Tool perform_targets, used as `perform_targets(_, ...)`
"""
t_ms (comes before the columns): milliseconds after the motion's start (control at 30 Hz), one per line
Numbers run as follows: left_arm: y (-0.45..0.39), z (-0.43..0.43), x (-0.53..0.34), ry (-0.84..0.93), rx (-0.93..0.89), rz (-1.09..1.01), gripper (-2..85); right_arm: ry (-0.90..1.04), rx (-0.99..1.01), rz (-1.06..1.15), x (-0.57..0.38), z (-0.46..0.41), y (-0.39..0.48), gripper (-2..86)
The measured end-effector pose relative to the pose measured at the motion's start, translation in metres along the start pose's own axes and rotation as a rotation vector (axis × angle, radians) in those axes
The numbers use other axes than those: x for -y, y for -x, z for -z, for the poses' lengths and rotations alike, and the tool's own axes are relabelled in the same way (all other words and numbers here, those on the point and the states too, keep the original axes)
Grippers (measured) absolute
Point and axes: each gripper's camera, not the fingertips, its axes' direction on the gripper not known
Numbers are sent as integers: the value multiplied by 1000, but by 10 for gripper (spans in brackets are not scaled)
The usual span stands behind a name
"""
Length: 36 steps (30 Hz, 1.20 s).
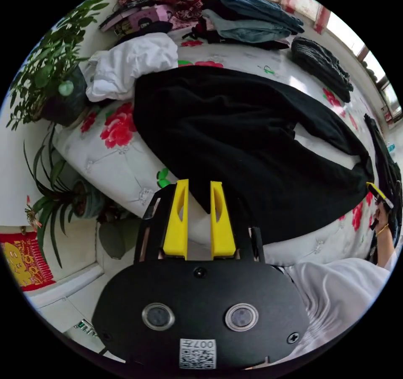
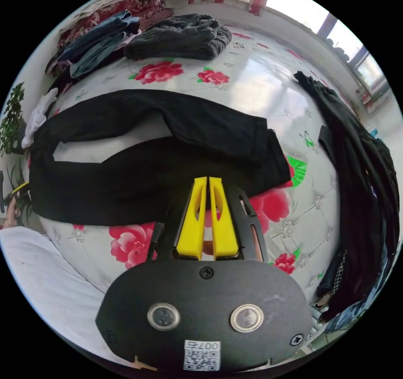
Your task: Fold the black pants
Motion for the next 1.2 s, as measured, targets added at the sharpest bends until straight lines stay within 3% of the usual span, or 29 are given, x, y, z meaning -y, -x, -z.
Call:
perform_targets(100,-11,3,14,52,81,-136,47,33,-123,136,-11,1,16,-2)
perform_targets(167,0,-2,14,146,284,-196,19,53,-202,229,-44,3,17,-2)
perform_targets(233,22,-6,5,208,349,-191,9,58,-216,202,-74,6,8,-2)
perform_targets(300,50,-5,-8,265,300,-148,3,91,-178,132,-97,13,-4,-2)
perform_targets(400,87,18,-29,197,140,-8,0,105,-122,36,-115,35,-21,-1)
perform_targets(500,109,49,-33,119,161,131,-3,-61,-134,-82,-108,77,-44,1)
perform_targets(600,118,83,-19,-5,184,210,3,-209,20,-144,-74,101,-65,8)
perform_targets(733,84,98,36,-139,33,107,31,-227,167,-161,3,82,-75,38)
perform_targets(867,23,65,103,-98,-52,-99,54,-70,193,-111,69,35,-65,72)
perform_targets(967,-5,32,140,-34,-60,-156,50,80,143,-57,89,0,-60,90)
perform_targets(1033,-13,17,154,-13,-67,-150,42,13,71,-30,92,4,-64,95)
perform_targets(1200,-19,12,164,-50,-93,-199,24,83,41,-96,117,0,-110,107)
